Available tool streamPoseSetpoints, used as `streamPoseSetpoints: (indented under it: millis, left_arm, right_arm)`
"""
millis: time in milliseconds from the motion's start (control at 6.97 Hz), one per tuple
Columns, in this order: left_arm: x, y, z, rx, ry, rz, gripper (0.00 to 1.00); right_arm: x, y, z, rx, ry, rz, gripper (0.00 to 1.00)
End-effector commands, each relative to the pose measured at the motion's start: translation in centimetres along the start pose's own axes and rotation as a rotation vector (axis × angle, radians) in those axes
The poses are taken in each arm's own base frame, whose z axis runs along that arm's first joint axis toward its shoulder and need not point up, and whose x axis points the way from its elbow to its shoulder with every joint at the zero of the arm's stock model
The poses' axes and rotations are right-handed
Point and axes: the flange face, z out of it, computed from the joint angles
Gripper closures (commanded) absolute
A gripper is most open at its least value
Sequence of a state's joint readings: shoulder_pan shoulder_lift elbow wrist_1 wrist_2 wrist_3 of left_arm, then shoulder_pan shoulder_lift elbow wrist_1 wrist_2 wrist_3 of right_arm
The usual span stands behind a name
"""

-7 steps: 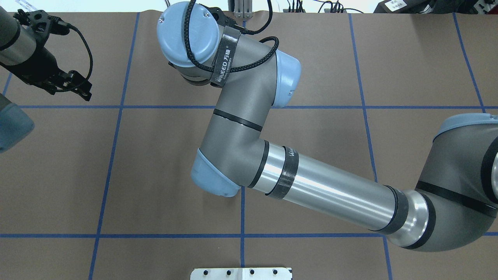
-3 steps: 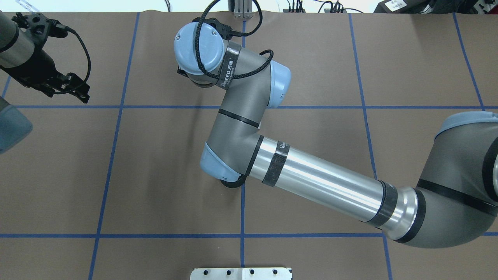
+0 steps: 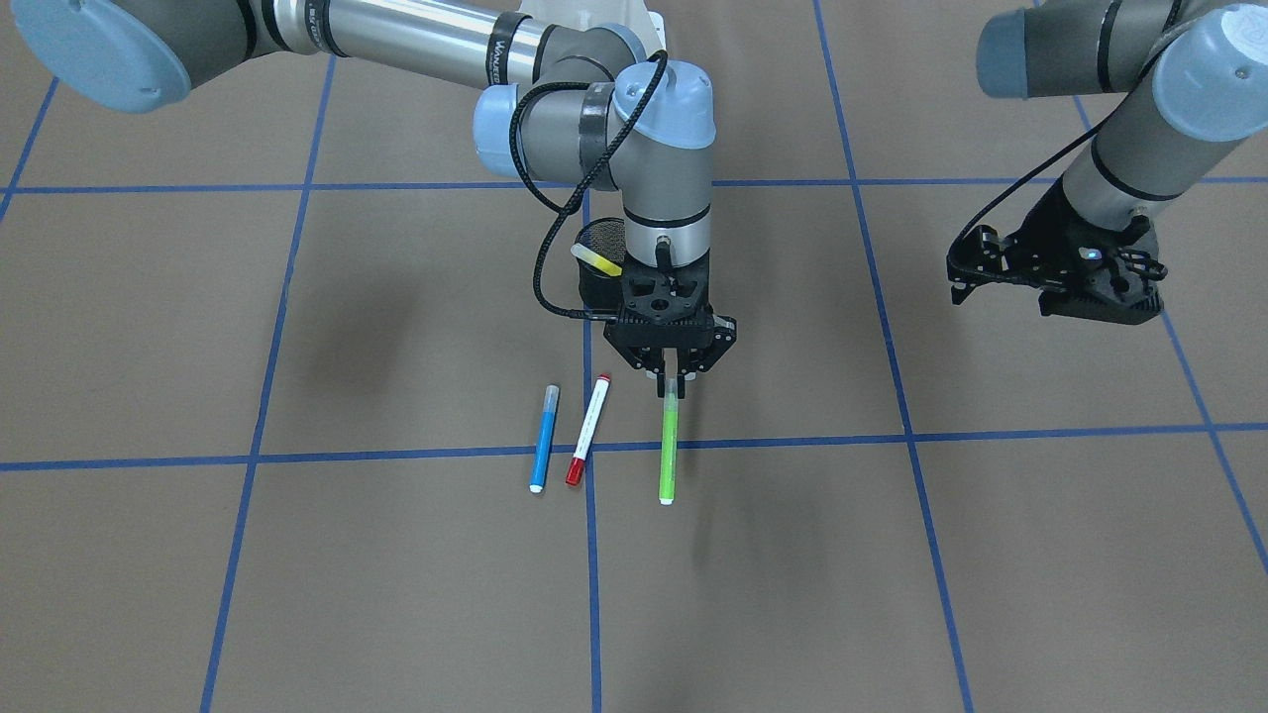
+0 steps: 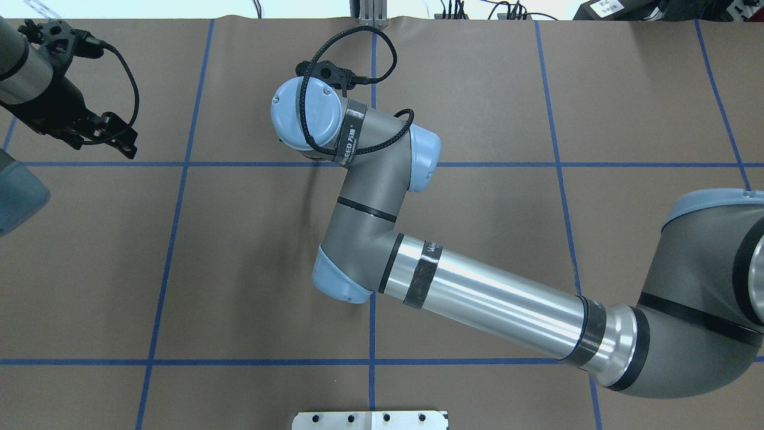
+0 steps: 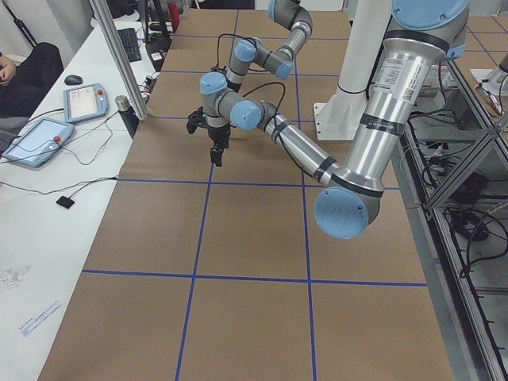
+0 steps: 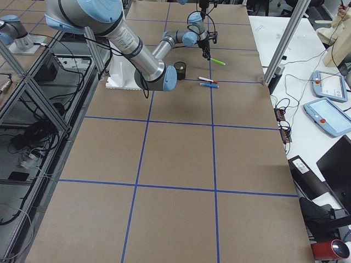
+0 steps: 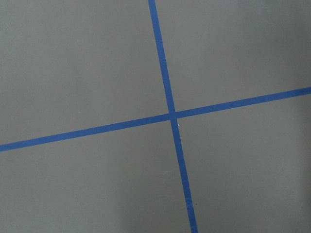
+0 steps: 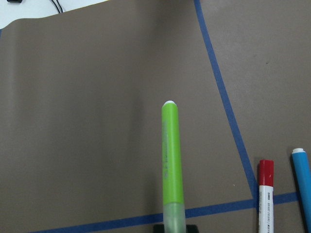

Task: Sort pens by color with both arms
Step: 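Lift the green highlighter out and lay it beside the red-capped marker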

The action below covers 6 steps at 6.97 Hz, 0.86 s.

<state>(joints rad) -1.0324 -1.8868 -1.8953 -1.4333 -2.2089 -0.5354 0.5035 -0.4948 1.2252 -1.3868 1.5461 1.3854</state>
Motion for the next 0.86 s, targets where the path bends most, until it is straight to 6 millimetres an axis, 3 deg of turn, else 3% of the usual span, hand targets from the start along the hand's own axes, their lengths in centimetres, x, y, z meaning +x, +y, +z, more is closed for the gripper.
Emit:
streamPoseSetpoints:
  millis: [0,144,287,431,718]
  left_arm:
    - [0.0,0.0,0.0,0.000,0.000,0.002,0.01]
    - [0.0,0.0,0.0,-0.001,-0.001,-0.001,0.01]
    - [0.0,0.0,-0.1,-0.002,0.001,0.001,0.01]
    - [0.1,0.1,-0.2,-0.003,0.002,-0.001,0.01]
    - [1.1,-0.1,-0.3,-0.011,0.019,-0.008,0.01]
  right_arm:
    - [-0.2,1.3,0.3,0.006,0.004,-0.013,1.00]
    - [-0.2,0.6,0.1,0.011,0.002,-0.018,1.00]
    - [0.0,-0.1,-0.1,0.012,0.001,-0.031,0.60]
    - [0.2,-0.6,-0.1,0.012,0.003,-0.048,0.01]
    - [1.1,-2.4,-0.4,-0.007,-0.005,-0.122,0.00]
